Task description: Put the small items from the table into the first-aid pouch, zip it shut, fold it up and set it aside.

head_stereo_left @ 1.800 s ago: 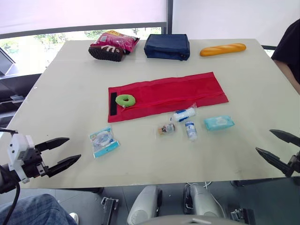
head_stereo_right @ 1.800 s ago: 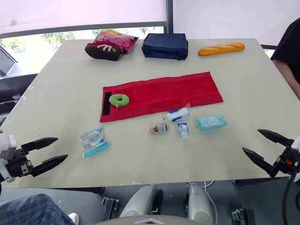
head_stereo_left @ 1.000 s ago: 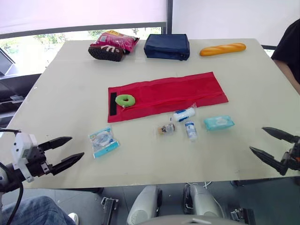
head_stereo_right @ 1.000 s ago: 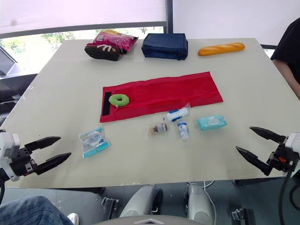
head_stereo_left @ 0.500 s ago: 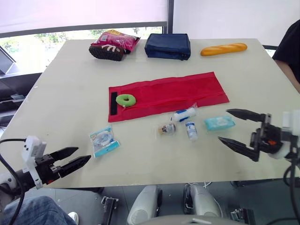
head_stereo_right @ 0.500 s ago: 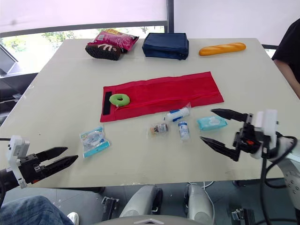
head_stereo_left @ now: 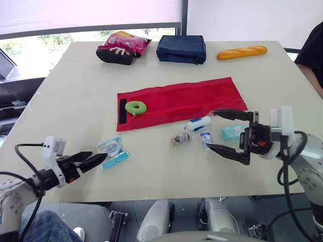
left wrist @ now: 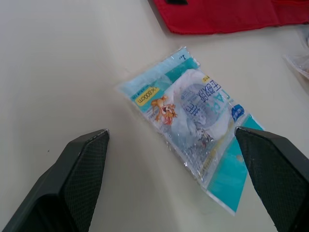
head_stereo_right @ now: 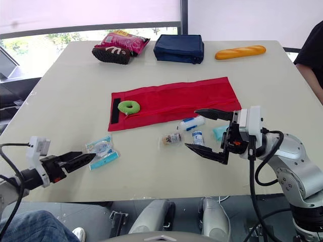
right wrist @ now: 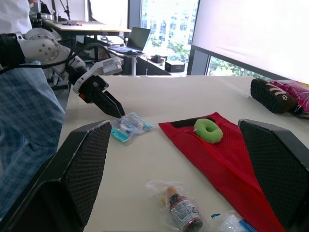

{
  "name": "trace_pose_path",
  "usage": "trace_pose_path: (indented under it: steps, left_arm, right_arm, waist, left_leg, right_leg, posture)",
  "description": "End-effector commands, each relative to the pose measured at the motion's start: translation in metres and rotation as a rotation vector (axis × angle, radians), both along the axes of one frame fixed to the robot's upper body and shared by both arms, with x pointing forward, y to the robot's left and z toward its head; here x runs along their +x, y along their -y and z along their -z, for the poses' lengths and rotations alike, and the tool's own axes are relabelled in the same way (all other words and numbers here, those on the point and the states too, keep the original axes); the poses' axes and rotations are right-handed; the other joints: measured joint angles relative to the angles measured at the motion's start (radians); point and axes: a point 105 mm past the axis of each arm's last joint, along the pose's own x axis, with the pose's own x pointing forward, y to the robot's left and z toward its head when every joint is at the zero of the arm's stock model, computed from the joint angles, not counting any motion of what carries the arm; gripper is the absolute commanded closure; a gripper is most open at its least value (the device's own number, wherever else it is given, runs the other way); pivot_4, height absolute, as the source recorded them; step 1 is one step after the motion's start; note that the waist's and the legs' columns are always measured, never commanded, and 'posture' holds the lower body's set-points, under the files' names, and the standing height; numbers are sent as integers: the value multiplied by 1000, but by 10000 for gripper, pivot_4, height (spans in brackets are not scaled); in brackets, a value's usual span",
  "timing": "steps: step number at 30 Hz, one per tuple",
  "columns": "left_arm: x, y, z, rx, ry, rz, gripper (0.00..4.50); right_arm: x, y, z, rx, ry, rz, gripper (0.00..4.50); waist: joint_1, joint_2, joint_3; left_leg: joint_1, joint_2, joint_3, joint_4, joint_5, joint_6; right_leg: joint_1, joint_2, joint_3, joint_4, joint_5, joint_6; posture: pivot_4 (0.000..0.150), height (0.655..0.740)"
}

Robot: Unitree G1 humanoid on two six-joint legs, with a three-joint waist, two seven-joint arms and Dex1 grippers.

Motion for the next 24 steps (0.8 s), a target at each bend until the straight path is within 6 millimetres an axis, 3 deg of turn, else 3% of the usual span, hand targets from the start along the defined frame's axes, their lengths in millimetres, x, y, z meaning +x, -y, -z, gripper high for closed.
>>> trace_pose_path:
  steps: [1,6,8,9,18,24]
  left_arm:
    - [3,4,11,-41,-39,-8,9213]
    - [9,6,6,-64,-1,12,34592]
    - [10,4,2,-76,22,10,41900]
    - [10,3,-1,-86,41,11,43502]
    - [13,21,-51,-215,237,82,43502]
    - [47,84,-81,-214,331,171,43502]
  right_arm:
    - [-4,-3,-10,11,59,-11,0]
    - [-4,-5,-12,17,65,-11,0]
    - [-4,-6,-12,18,67,-10,0]
    - [-4,-6,-12,19,67,-11,0]
    - [1,-13,-11,41,7,1,0]
    - [16,-30,-3,49,-149,138,0]
  waist:
    - [0,0,0]
    - [-2,0,0]
    - [-4,0,0]
    - [-4,0,0]
    - [-6,-1,0]
    - [0,-3,0]
  left_leg:
    - [0,0,0,0,0,-1]
    - [0,0,0,0,1,-1]
    - [0,0,0,0,1,-1]
    - [-1,0,0,-1,2,-4]
    - [-2,0,0,-2,2,-2]
    - [-2,0,0,-2,4,-6]
  right_leg:
    - [0,0,0,0,0,0]
    - [0,0,0,0,0,0]
    - [0,0,0,0,3,-4]
    - [-1,0,0,0,3,-4]
    - [-2,0,0,0,2,-4]
    - [-2,0,0,0,4,-5]
  posture:
    - [1500,7397]
    - [1500,7397]
    - [1500,7397]
    - [1500,7397]
    - [1500,7397]
    - [1500,7397]
